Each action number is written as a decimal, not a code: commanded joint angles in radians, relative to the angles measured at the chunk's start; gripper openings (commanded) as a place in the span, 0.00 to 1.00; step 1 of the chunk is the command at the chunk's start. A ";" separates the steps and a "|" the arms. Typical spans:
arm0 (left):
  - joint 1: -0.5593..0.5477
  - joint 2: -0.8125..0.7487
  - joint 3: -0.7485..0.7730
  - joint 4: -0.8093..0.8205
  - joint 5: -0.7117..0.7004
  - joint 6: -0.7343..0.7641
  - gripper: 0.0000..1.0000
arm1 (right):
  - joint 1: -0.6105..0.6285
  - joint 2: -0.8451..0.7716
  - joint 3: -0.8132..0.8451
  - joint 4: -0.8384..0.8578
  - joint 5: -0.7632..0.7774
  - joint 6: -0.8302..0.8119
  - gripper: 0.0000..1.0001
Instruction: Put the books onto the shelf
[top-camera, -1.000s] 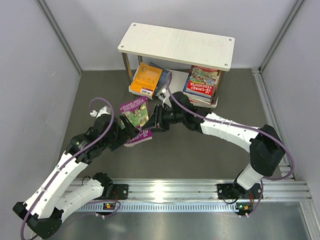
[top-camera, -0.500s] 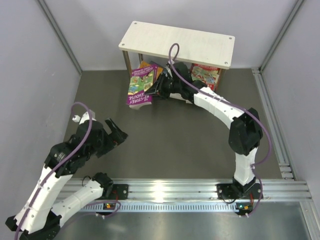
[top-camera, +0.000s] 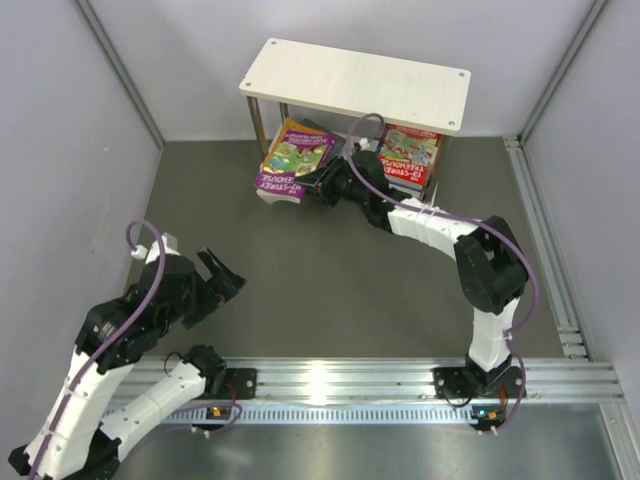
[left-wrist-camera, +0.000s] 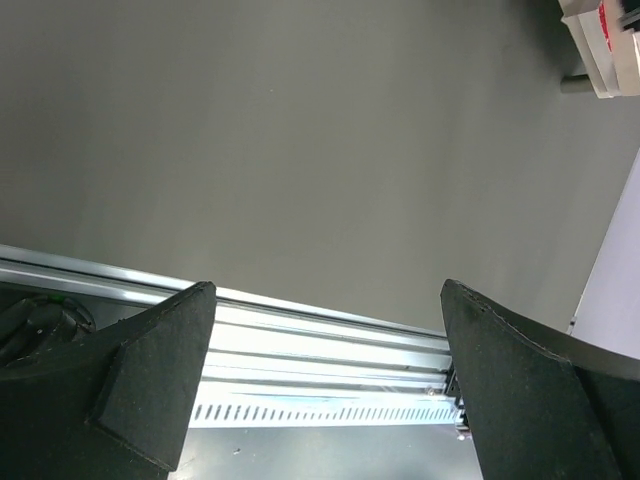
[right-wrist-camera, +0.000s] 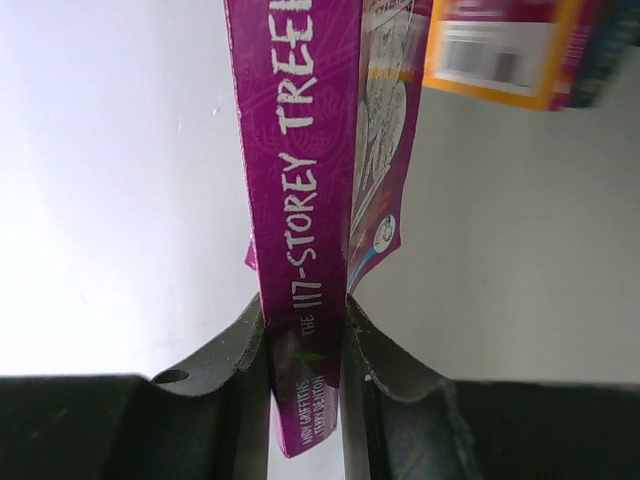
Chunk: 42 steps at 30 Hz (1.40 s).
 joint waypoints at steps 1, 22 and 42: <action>-0.004 -0.020 -0.009 -0.032 -0.019 -0.015 0.99 | -0.014 -0.049 -0.032 0.285 0.074 0.133 0.00; -0.004 -0.085 0.022 -0.150 -0.044 -0.046 0.99 | -0.123 0.450 0.603 0.046 -0.021 0.114 0.00; -0.004 -0.066 -0.017 -0.075 -0.042 -0.034 0.99 | -0.139 0.424 0.617 -0.169 -0.105 0.034 0.55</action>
